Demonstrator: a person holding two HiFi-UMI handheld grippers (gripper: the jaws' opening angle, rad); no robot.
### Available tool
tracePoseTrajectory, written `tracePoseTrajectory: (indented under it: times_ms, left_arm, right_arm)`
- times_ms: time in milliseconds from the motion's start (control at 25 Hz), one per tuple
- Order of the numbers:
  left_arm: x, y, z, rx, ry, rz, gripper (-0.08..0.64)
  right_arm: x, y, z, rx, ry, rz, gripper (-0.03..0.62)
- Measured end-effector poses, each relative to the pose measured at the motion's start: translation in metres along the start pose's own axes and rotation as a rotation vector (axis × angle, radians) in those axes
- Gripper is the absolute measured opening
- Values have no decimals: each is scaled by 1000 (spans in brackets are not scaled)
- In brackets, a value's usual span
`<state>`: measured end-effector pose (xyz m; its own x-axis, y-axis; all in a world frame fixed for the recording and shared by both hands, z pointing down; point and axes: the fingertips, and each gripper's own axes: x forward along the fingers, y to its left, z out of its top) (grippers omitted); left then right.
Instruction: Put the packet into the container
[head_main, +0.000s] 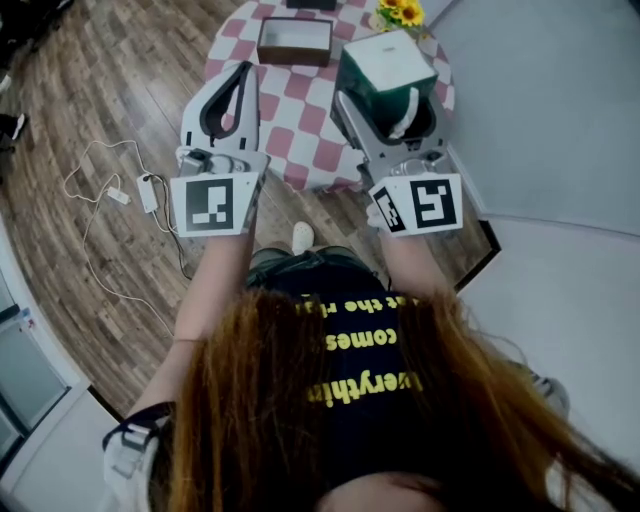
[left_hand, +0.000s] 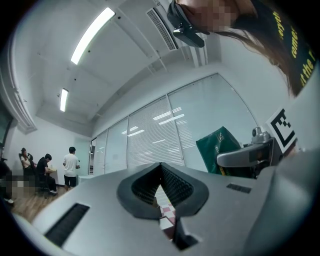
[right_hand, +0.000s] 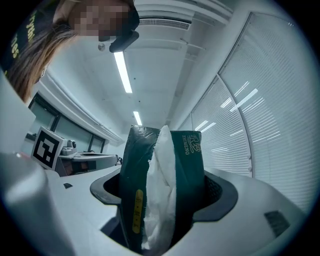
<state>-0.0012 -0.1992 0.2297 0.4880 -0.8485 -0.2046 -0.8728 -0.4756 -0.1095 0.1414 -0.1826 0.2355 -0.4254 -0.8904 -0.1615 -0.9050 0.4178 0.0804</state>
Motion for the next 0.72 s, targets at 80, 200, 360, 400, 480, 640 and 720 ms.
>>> tracePoseTrajectory:
  times_ms: [80, 200, 360, 400, 480, 640, 720]
  left_arm:
    - [4, 1, -4, 5, 1, 6, 2]
    - [9, 2, -10, 5, 7, 11, 2]
    - [19, 4, -15, 6, 15, 6, 2]
    - [22, 5, -16, 5, 18, 4, 2]
    - [30, 9, -19, 3, 18, -2, 2]
    - [50, 17, -27, -8, 3, -21, 2]
    - [59, 20, -27, -12, -6, -31, 2]
  right_arm:
    - [4, -5, -5, 7, -4, 2, 385]
    - [7, -10, -12, 17, -6, -1, 385]
    - [13, -18, -20, 30, 2, -9, 385]
    - [15, -20, -22, 31, 4, -13, 385]
    - [22, -24, -24, 32, 6, -20, 385]
    - [36, -33, -31, 24, 8, -39, 385]
    - [42, -38, -32, 19, 8, -49, 385]
